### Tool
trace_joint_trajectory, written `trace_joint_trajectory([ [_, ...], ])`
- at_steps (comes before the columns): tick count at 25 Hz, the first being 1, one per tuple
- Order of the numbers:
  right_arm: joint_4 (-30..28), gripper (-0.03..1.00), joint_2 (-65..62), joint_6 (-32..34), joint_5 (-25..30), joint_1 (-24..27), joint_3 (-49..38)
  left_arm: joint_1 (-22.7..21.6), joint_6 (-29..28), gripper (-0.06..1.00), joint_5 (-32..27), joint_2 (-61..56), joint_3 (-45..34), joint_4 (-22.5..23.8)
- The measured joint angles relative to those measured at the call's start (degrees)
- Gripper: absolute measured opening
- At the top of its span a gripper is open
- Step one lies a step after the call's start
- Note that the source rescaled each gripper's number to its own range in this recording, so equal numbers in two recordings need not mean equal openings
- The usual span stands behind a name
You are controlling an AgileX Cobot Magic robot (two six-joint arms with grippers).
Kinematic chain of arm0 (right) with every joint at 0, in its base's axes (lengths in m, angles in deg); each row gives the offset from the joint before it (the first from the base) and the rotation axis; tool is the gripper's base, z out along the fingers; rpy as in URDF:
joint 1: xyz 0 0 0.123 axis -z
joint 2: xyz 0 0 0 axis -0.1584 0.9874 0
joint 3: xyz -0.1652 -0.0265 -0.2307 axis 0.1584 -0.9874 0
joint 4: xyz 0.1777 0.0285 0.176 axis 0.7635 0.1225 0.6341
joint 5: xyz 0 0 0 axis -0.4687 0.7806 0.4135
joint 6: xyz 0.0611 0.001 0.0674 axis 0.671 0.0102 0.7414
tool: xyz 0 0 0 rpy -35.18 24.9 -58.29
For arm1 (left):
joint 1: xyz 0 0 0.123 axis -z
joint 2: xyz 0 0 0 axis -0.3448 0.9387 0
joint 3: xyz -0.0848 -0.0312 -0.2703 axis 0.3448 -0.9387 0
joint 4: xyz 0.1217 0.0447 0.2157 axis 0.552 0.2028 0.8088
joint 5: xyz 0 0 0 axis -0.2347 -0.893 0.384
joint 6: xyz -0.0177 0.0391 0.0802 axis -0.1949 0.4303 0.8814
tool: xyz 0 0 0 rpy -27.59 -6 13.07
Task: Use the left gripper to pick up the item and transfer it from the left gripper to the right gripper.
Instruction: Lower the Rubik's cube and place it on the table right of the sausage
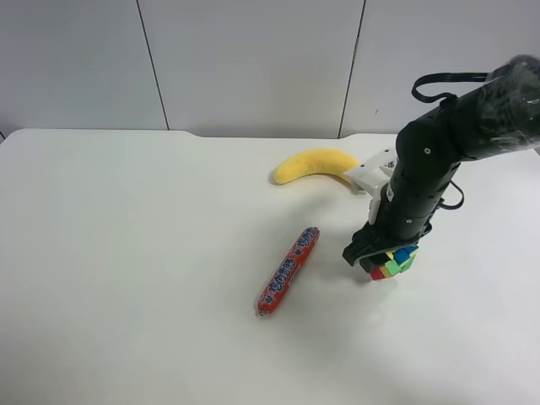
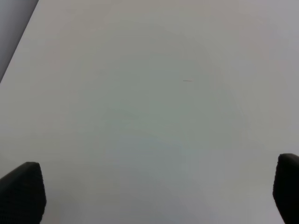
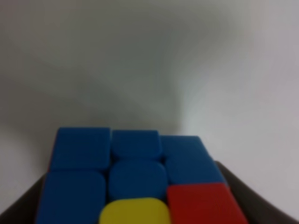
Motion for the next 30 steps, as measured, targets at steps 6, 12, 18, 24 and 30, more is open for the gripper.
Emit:
trace_joint_trajectory([
  [6,0.1,0.88,0.3,0.4,-0.8,0.0,0.0,0.0,0.0,0.99,0.0,0.0,0.0,0.0],
  [12,0.1,0.99,0.2,0.4,1.4,0.0,1.0,0.0,0.0,0.99,0.0,0.0,0.0,0.0],
  [18,0.1,1.0,-3.9,1.3,11.6,0.0,6.6,0.0,0.0,0.99,0.0,0.0,0.0,0.0],
  [24,0.1,1.0,-12.7,1.9,19.9,0.0,8.5,0.0,0.0,0.99,0.0,0.0,0.0,0.0],
  [30,3.5,1.0,-22.8,1.9,27.8,0.0,8.5,0.0,0.0,0.99,0.0,0.0,0.0,0.0],
])
